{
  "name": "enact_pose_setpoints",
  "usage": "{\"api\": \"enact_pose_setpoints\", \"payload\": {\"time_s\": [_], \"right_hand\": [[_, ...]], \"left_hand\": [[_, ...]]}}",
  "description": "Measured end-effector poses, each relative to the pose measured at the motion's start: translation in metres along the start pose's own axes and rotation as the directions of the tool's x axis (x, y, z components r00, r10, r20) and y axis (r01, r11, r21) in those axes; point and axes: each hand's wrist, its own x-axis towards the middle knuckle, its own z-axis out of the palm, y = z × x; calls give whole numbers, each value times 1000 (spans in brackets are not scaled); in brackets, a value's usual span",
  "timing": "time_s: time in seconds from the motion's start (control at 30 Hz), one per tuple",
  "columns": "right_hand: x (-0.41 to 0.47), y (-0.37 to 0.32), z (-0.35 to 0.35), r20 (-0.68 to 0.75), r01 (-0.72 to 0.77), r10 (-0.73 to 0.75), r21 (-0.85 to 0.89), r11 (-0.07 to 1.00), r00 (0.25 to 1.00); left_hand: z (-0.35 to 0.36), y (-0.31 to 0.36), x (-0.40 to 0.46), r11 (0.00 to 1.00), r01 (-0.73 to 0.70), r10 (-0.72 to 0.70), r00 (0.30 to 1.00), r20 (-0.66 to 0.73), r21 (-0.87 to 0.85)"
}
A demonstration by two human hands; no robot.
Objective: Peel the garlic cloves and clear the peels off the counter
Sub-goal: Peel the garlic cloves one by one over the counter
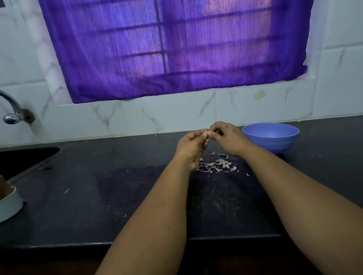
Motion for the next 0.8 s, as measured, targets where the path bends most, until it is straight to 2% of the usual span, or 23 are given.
{"api": "enact_pose_setpoints", "payload": {"time_s": [0.27, 0.63, 0.8], "right_hand": [[0, 0, 2, -11, -4, 5, 52, 999, 1000], [1, -3, 4, -19, -106, 112, 181, 978, 994], [3, -1, 4, -79, -151, 187, 334, 930, 979]], "left_hand": [[-1, 0, 0, 999, -31, 31, 999, 7, -23], [1, 2, 0, 996, -88, 88, 996, -17, 23], [-3, 3, 5, 987, -120, 134, 980, -147, 103]]}}
